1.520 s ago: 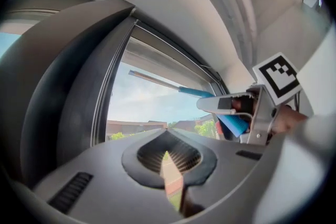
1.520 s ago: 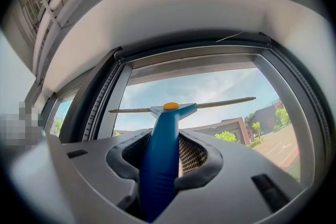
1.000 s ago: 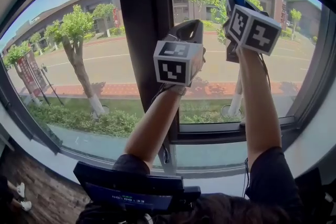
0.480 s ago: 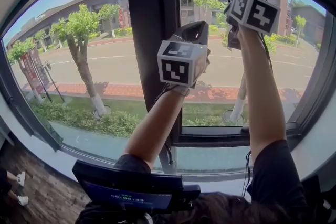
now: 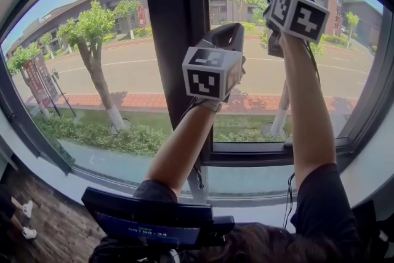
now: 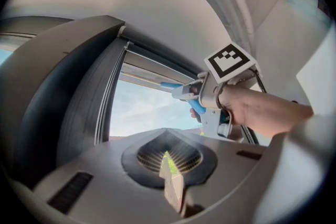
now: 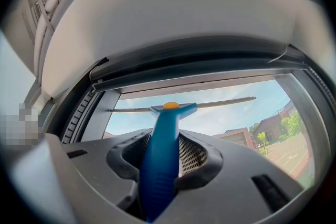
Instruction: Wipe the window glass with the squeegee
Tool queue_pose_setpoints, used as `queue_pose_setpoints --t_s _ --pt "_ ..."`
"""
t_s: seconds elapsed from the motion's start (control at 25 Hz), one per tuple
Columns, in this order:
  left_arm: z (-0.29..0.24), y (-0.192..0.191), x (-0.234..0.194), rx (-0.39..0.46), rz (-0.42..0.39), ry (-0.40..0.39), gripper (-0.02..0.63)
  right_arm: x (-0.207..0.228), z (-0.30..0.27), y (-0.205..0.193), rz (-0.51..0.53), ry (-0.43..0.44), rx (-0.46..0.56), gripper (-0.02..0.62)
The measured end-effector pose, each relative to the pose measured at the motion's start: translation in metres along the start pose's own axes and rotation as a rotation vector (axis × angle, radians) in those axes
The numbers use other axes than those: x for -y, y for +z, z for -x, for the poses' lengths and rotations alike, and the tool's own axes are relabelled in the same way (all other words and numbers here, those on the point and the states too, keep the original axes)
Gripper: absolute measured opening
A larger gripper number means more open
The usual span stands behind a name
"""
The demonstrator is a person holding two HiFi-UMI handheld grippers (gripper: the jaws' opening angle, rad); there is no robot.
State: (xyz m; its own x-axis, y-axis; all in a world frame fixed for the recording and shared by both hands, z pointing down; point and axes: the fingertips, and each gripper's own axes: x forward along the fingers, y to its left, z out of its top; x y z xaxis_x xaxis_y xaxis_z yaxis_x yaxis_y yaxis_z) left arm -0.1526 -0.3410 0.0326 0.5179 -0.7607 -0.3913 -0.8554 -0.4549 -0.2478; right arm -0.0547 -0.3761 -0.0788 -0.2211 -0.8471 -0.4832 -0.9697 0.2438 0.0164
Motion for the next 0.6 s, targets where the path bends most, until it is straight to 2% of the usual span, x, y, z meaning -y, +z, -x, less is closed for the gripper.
queue_pose_setpoints --t_s 0.6 --pt "0.008 -0.035 0.012 -0.053 0.059 -0.016 0.002 0.003 0.018 -0.033 0.008 0.016 -0.011 0.135"
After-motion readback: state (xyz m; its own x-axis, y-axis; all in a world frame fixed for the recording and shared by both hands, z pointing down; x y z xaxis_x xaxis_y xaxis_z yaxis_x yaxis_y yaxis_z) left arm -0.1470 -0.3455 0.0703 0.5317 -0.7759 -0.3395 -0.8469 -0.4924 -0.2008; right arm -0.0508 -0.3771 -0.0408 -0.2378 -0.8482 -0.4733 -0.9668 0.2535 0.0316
